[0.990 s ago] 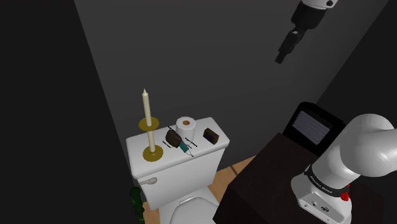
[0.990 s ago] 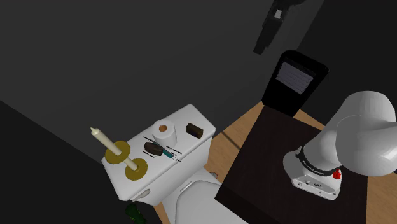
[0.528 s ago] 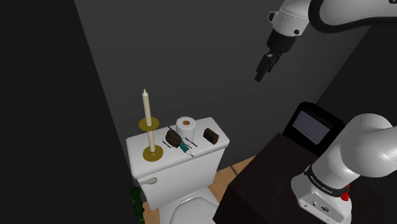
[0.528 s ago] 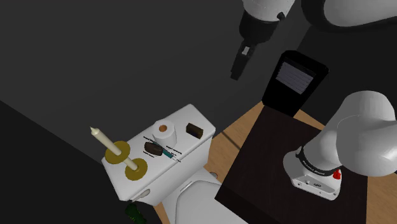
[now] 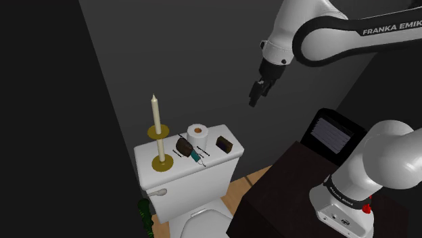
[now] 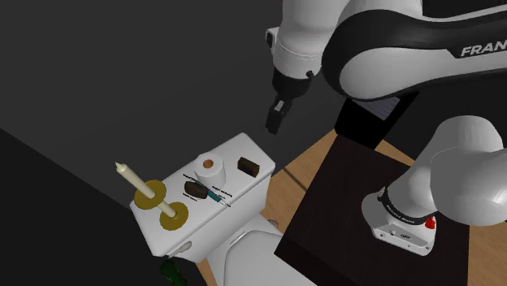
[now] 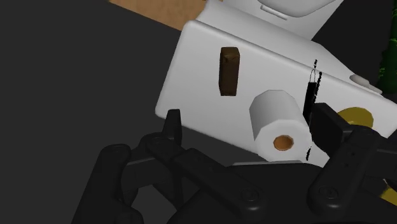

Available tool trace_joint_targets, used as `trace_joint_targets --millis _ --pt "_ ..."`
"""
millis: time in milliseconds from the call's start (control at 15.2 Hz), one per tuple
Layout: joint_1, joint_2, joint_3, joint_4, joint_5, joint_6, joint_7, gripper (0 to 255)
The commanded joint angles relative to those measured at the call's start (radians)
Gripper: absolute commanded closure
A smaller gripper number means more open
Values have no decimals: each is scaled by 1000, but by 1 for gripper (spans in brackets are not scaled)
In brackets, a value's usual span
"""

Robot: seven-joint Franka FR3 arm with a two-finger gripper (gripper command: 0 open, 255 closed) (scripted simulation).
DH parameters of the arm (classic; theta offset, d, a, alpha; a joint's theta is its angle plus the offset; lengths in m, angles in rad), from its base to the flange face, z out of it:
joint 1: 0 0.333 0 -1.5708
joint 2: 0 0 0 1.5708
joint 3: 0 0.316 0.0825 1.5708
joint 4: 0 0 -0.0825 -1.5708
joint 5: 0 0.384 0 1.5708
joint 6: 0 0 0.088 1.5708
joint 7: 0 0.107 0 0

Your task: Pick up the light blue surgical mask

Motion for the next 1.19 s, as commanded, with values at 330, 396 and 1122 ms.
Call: trace_joint_targets --millis 330,396,1122 --pt "25 219 50 -12 50 214 56 0" --pt "28 253 57 -8 56 242 64 0" --pt "73 666 121 113 69 514 160 0"
